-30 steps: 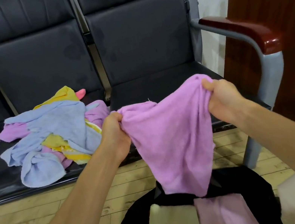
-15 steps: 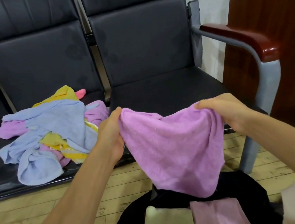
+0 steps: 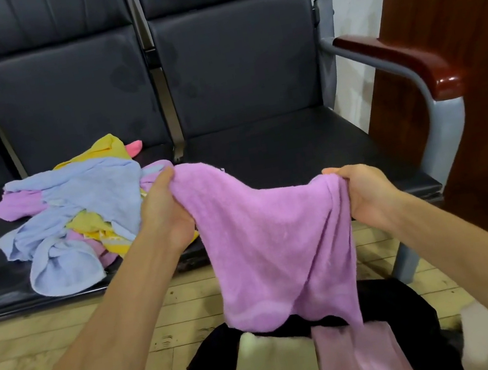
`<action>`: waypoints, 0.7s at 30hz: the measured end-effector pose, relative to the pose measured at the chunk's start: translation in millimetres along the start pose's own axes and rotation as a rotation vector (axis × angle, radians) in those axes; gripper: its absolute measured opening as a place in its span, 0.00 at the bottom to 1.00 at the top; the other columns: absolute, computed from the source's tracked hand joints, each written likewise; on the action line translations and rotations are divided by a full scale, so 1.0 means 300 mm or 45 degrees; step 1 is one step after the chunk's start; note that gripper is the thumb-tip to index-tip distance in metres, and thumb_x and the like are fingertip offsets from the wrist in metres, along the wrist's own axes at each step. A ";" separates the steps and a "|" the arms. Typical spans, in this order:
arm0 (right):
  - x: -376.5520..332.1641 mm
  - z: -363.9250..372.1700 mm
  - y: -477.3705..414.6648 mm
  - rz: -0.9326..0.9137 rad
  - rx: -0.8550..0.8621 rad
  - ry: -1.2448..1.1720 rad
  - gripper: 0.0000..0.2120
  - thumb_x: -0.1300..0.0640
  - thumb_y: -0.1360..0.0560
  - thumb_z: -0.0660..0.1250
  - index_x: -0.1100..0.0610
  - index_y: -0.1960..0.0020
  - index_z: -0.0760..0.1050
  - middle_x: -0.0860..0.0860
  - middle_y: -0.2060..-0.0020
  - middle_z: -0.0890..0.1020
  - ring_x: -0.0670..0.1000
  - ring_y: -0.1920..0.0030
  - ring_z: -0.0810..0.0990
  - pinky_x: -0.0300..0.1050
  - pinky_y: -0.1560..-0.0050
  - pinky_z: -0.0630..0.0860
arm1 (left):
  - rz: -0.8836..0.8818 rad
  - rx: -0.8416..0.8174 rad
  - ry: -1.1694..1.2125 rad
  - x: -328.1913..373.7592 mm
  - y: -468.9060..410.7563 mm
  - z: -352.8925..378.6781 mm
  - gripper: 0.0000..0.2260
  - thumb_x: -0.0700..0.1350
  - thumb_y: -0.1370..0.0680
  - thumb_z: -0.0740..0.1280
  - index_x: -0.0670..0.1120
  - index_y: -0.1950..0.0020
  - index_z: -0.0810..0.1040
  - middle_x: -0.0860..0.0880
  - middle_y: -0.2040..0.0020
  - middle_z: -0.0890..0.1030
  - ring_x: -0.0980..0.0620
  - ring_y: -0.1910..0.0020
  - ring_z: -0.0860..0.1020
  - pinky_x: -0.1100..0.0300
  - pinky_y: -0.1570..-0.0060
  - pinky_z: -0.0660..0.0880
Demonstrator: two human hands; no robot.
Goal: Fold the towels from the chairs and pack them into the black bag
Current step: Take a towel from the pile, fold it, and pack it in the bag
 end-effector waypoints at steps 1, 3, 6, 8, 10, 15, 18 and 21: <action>-0.001 0.002 -0.004 -0.049 -0.058 0.040 0.09 0.55 0.21 0.65 0.60 0.49 0.79 0.55 0.56 0.82 0.53 0.57 0.81 0.45 0.60 0.77 | -0.009 -0.013 0.030 0.004 0.010 0.004 0.14 0.48 0.18 0.55 0.43 0.42 0.75 0.40 0.41 0.78 0.43 0.43 0.78 0.55 0.49 0.76; -0.015 -0.010 -0.020 -0.155 -0.075 0.135 0.09 0.54 0.24 0.69 0.58 0.47 0.81 0.54 0.53 0.84 0.53 0.53 0.83 0.44 0.59 0.78 | -0.029 -0.045 0.076 0.017 0.024 0.010 0.15 0.46 0.18 0.55 0.41 0.37 0.75 0.40 0.39 0.79 0.44 0.40 0.78 0.53 0.46 0.76; -0.046 -0.029 -0.036 -0.279 -0.050 0.216 0.09 0.60 0.25 0.70 0.53 0.46 0.82 0.50 0.49 0.83 0.51 0.50 0.82 0.44 0.56 0.79 | -0.037 -0.072 0.163 0.049 0.029 0.005 0.16 0.45 0.18 0.55 0.41 0.41 0.79 0.42 0.44 0.82 0.47 0.45 0.81 0.54 0.48 0.76; -0.051 -0.001 -0.034 -0.287 -0.148 0.233 0.15 0.65 0.24 0.66 0.49 0.44 0.82 0.48 0.46 0.81 0.52 0.46 0.80 0.49 0.48 0.80 | -0.009 -0.134 0.255 0.083 0.033 -0.001 0.20 0.47 0.18 0.54 0.42 0.53 0.85 0.43 0.47 0.83 0.47 0.48 0.82 0.54 0.47 0.76; -0.052 0.046 -0.015 -0.275 -0.291 0.176 0.21 0.69 0.24 0.61 0.49 0.42 0.81 0.48 0.45 0.81 0.53 0.44 0.80 0.52 0.41 0.78 | 0.024 -0.169 0.344 0.113 0.039 -0.008 0.22 0.48 0.18 0.55 0.41 0.54 0.86 0.41 0.45 0.82 0.45 0.45 0.82 0.52 0.42 0.74; -0.070 0.069 0.048 -0.296 -0.320 -0.028 0.21 0.71 0.27 0.58 0.55 0.43 0.80 0.53 0.44 0.81 0.55 0.42 0.79 0.48 0.46 0.78 | 0.025 -0.262 0.352 0.122 0.068 0.016 0.16 0.46 0.19 0.58 0.40 0.34 0.74 0.42 0.38 0.79 0.47 0.38 0.77 0.53 0.36 0.71; -0.090 0.057 0.092 -0.314 -0.322 -0.167 0.18 0.67 0.25 0.59 0.55 0.39 0.77 0.52 0.44 0.80 0.55 0.43 0.78 0.49 0.49 0.77 | -0.014 -0.309 0.216 0.110 0.112 0.061 0.14 0.42 0.21 0.61 0.40 0.37 0.76 0.43 0.42 0.80 0.48 0.43 0.79 0.55 0.42 0.76; -0.175 0.067 0.133 -0.390 -0.324 -0.272 0.15 0.61 0.22 0.63 0.51 0.37 0.76 0.51 0.40 0.79 0.54 0.41 0.78 0.49 0.45 0.78 | -0.024 -0.359 0.120 0.131 0.159 0.120 0.16 0.39 0.23 0.61 0.38 0.35 0.75 0.42 0.43 0.81 0.49 0.47 0.81 0.56 0.48 0.79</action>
Point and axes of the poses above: each hand's wrist, its own y-axis away from the middle knuckle, its own z-axis out of the palm, x = y × z, the point moved 8 cm from there along -y, towards the middle knuckle
